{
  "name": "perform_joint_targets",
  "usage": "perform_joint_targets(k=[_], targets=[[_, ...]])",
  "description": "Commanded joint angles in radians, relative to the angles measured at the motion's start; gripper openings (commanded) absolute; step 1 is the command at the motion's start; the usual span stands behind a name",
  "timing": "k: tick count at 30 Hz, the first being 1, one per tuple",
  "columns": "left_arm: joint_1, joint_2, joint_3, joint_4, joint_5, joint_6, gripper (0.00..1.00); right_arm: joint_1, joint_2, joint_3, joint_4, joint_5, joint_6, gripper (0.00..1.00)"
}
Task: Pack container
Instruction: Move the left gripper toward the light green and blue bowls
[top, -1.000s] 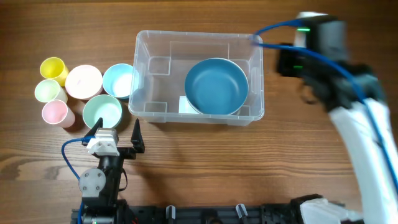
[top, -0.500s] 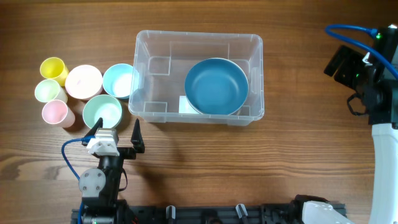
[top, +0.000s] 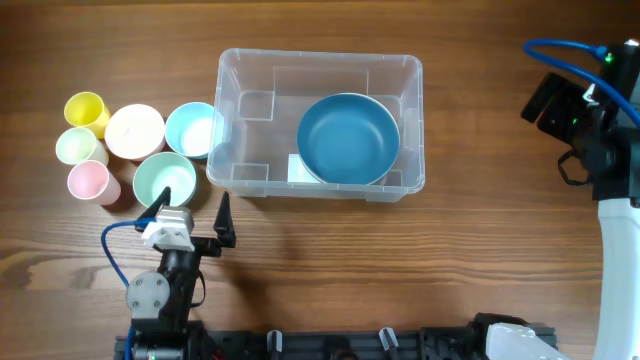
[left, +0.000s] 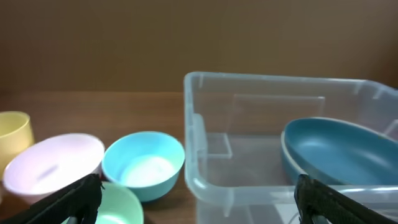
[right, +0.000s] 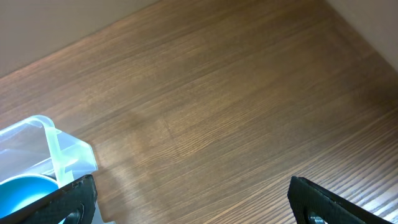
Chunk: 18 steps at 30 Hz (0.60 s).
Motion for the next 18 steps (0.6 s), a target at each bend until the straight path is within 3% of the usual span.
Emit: perform_joint_targets(k=[1,4,9,18], targets=[[-0.004,-0.007,-0.003,0.068,0.163,0.015,1.0,-0.003,0.001,-0.002,0.0,-0.002,0.014,0.99],[-0.003,-0.007,0.018,0.049,0.152,-0.071,1.0,-0.003,0.001,-0.002,0.0,-0.002,0.015,0.99],[-0.003,0.064,0.143,-0.058,0.0,-0.174,1.0,-0.003,0.001,-0.002,0.0,-0.002,0.015,1.0],[-0.004,0.571,0.758,-0.422,-0.099,-0.161,1.0,-0.003,0.001,-0.002,0.0,-0.002,0.014,1.0]])
